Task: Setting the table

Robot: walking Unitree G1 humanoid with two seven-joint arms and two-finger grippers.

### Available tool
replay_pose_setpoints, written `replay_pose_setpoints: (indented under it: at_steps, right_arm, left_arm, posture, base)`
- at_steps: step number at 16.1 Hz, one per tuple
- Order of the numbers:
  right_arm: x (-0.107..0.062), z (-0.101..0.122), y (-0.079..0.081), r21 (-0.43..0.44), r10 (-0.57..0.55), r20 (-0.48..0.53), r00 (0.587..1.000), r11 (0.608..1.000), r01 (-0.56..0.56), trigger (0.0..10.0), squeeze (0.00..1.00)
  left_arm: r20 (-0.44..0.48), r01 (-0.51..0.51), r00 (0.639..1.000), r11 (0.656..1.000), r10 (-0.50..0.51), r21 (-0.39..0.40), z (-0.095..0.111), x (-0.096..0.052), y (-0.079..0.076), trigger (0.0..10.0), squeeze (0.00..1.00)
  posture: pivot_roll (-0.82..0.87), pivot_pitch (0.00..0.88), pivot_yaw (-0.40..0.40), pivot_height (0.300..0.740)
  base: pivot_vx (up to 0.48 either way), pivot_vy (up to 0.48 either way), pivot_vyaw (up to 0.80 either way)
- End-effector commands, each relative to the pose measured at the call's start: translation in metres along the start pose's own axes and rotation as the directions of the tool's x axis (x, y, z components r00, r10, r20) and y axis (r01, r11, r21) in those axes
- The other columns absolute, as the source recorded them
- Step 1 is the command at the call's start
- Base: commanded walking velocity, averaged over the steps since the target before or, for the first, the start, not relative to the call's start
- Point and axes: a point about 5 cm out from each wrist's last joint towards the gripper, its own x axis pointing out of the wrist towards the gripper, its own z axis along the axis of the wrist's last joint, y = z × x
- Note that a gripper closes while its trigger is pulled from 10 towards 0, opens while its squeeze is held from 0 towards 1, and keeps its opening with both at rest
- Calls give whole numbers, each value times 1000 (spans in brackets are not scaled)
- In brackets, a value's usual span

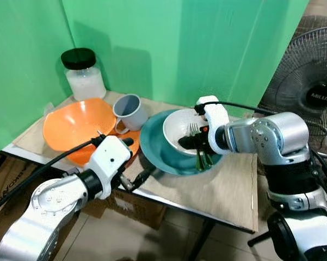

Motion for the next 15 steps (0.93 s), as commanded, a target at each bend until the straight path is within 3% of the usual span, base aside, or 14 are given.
replay_pose_setpoints:
  at_steps: [1,15]
  right_arm:
    - [-1,4,-2,17,-12,-1,1000,1000,12,0,0]
    - [5,5,-4,37,-16,-8,1000,999,16,0,0]
  left_arm:
    - [6,20,1000,1000,-20,4,3,0,-3,10000,0]
    - [13,43,999,999,-43,0,2,3,-6,10000,0]
  posture:
    - [-130,41,-10,740]
    - [-135,39,-10,740]
  base:
    - [0,0,0]
    - [0,0,0]
